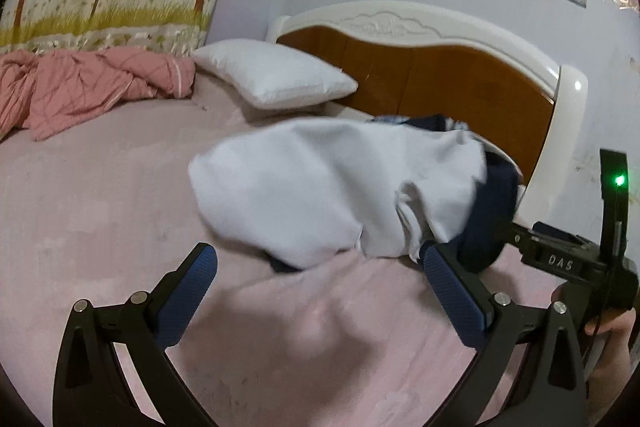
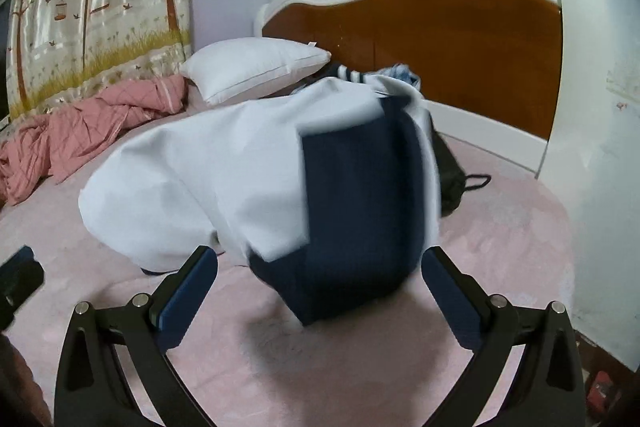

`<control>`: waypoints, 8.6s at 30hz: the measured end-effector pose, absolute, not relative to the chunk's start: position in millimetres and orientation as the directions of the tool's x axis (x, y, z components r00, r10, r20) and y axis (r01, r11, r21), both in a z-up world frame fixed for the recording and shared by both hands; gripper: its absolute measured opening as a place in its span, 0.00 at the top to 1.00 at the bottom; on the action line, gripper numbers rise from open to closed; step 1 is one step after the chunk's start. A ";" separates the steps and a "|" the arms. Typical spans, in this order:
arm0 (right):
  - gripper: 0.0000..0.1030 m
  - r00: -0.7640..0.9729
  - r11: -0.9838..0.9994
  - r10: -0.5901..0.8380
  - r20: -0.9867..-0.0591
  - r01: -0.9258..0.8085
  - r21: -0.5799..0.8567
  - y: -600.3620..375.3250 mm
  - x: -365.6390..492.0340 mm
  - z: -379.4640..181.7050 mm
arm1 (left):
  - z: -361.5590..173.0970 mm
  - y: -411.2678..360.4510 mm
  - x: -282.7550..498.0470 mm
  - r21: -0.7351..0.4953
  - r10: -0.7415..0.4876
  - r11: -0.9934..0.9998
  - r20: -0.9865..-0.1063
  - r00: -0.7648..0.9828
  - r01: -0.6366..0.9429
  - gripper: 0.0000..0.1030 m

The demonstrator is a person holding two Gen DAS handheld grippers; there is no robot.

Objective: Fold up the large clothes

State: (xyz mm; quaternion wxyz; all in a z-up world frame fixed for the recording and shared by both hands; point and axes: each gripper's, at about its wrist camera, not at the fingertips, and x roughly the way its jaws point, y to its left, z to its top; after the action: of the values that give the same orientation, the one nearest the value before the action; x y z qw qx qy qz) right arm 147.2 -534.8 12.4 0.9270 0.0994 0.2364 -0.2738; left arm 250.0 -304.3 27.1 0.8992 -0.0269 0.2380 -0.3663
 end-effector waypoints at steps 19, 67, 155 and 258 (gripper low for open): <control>0.00 0.750 0.813 -0.500 -0.434 0.579 0.063 -481.2 141.2 -14.6 | -5.4 -290.5 249.7 -0.194 -0.604 0.794 -0.361 0.711 0.576 0.00; 0.04 0.392 0.718 -0.671 -0.630 0.558 -0.417 -546.8 266.0 -73.0 | -11.9 -314.4 298.7 -0.229 -0.567 0.819 -0.465 0.680 0.526 0.00; 0.94 0.593 0.935 0.150 -0.791 0.174 0.308 -392.1 206.5 -53.0 | -43.9 54.0 215.3 -0.439 -0.380 0.894 -0.645 0.663 0.085 0.87; 0.00 0.682 0.914 0.175 -0.710 0.155 0.374 -432.5 207.0 2.1 | 12.1 -102.3 250.3 -0.330 -0.392 0.918 -0.669 0.631 0.220 0.01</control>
State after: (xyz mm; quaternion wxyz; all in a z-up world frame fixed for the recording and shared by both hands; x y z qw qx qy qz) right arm 207.0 -432.5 2.1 0.8934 0.2069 0.3988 0.0056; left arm 250.3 -102.3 12.1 0.8965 -0.1092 0.3940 -0.1706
